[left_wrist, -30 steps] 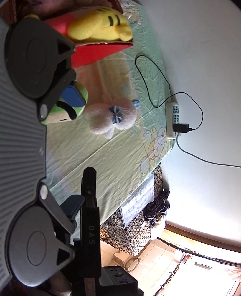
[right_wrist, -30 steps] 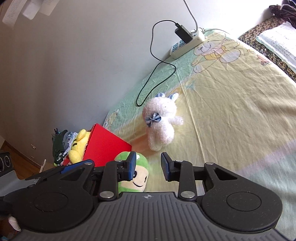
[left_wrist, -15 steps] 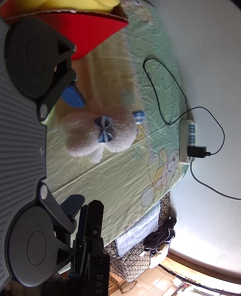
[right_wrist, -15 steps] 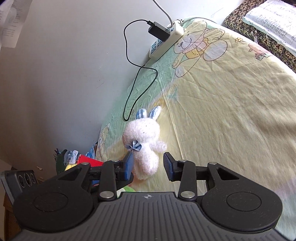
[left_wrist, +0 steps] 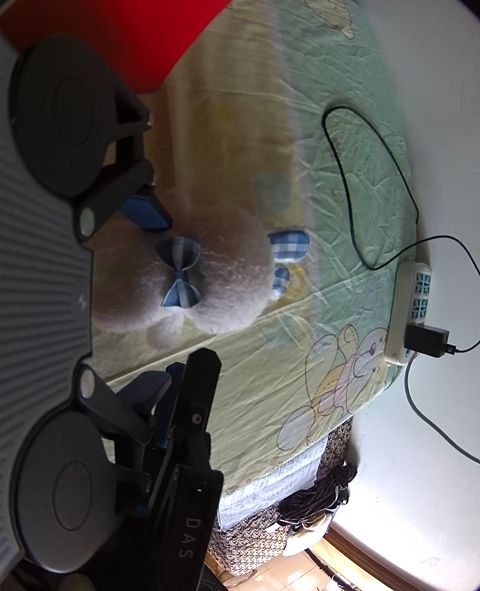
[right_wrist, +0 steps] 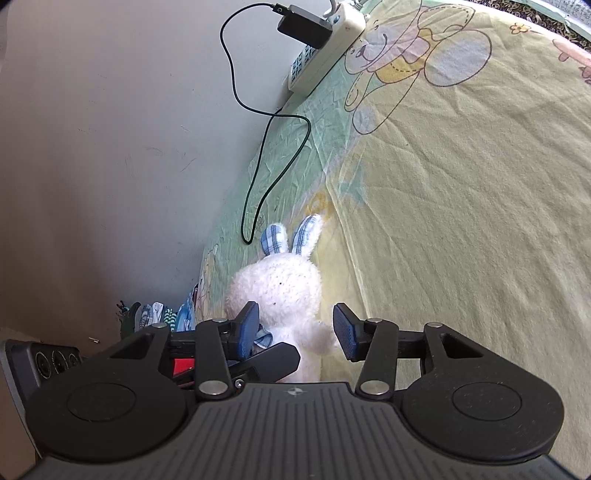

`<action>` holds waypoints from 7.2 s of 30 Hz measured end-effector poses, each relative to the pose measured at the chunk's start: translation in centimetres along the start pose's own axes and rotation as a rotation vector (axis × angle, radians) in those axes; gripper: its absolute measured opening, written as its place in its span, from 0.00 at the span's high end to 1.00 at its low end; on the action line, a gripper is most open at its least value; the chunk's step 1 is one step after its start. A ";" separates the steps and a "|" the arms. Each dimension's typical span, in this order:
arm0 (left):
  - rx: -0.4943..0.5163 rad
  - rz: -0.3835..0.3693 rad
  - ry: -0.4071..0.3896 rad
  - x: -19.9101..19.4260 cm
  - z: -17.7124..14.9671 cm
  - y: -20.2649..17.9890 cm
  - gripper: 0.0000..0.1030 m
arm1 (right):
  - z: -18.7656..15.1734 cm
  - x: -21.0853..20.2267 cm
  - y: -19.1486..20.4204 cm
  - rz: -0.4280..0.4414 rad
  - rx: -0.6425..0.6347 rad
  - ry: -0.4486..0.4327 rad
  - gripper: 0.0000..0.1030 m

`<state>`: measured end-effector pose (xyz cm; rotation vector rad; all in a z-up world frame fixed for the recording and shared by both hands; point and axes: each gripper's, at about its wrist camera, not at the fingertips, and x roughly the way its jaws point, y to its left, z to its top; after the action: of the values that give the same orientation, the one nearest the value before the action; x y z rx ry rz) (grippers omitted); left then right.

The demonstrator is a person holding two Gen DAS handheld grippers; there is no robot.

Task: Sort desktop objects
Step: 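Close the right gripper on the white bunny and lift it, then carry the white bunny with the right gripper over the red box, then lower the white bunny with the right gripper into the red box, then open the right gripper to release the white bunny in the box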

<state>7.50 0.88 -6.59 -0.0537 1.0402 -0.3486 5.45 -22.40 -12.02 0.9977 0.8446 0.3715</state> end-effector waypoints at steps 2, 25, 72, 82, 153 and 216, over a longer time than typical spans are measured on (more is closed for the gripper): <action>-0.009 0.009 0.012 0.4 0.3 0.2 0.23 | 0.2 0.8 -0.3 0.013 0.003 0.019 0.52; 0.008 0.033 0.036 1.5 0.2 -0.7 0.30 | 0.6 2.8 -1.8 0.131 0.049 0.151 0.65; 0.314 -0.161 -0.116 -14.8 -14.7 -5.0 0.26 | -15.4 -11.7 9.2 -0.013 -0.359 0.007 0.73; 0.262 -0.231 -0.199 -20.0 -14.7 1.5 0.26 | -18.7 -10.3 14.9 0.007 -0.485 -0.073 0.75; 0.122 -0.057 -0.311 -23.7 -13.0 24.1 0.10 | -21.7 8.3 23.7 0.101 -0.520 -0.097 0.62; 0.065 0.044 -0.185 -19.3 -12.8 22.8 0.00 | -23.9 8.5 22.3 0.084 -0.580 0.001 0.52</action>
<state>-6.29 29.90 -1.74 -0.0051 0.8450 -0.3310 -5.40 8.39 -3.30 0.4924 0.6405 0.6449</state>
